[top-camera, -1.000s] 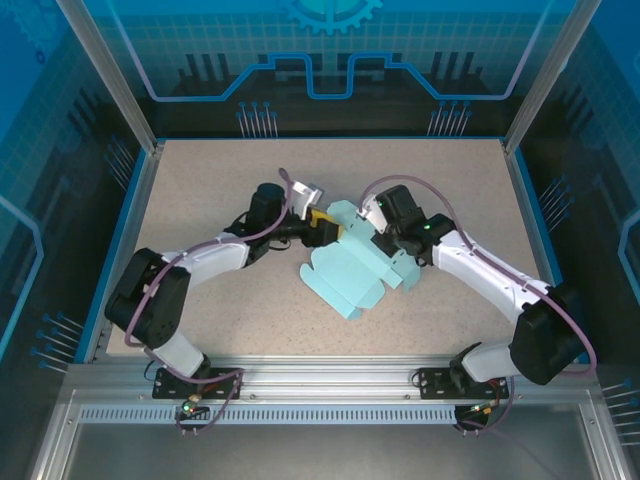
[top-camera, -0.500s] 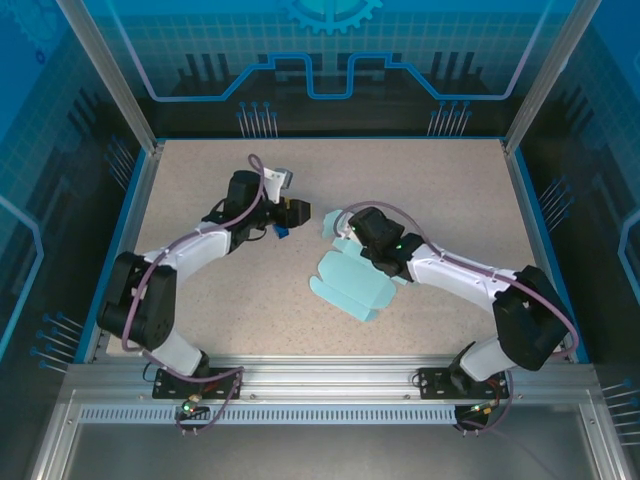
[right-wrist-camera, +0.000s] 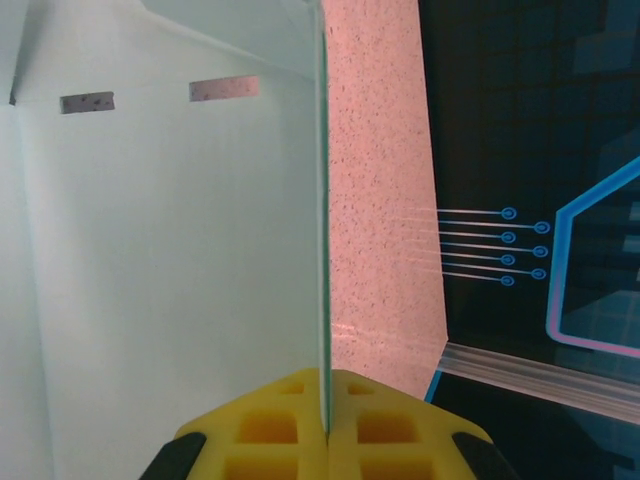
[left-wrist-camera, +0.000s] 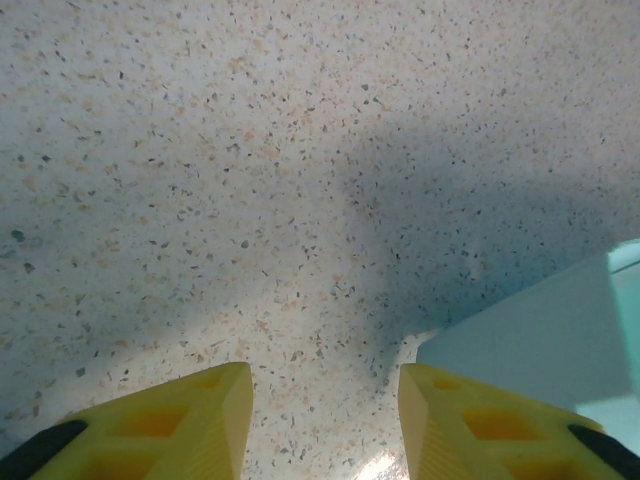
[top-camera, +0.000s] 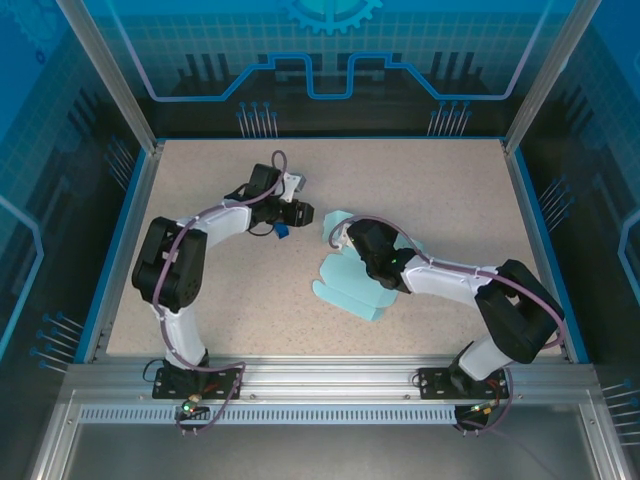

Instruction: Fold the paper box

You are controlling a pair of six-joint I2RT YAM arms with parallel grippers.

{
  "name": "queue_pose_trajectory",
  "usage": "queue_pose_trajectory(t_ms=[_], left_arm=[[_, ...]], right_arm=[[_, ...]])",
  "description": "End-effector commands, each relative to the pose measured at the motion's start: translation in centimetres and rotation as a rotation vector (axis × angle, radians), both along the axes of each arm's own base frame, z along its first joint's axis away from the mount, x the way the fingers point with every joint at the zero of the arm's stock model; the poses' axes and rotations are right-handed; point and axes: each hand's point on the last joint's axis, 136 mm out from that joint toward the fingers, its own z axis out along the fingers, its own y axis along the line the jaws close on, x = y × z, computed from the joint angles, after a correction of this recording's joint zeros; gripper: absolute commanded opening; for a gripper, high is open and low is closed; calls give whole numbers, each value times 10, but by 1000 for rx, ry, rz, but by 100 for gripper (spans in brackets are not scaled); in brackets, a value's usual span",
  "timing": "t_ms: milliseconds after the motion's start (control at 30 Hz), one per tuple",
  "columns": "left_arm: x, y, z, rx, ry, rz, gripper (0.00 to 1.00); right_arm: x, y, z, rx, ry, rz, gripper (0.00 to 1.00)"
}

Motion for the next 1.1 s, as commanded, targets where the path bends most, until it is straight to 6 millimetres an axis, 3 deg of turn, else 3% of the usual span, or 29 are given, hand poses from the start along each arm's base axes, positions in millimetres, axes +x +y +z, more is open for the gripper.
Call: queue_pose_trajectory(t_ms=[0,367,1067], left_arm=[[-6,-18,-4,6,16,-85,43],[-16,-53,-9,-93,5,-211,41],[-58,-90,0,-248,-87,-434,44]], right_arm=[[3,1,0,-35,-28,18,0],[3,-7,0,-54,-48,25,0],[3,-14,1,45,0,11,0]])
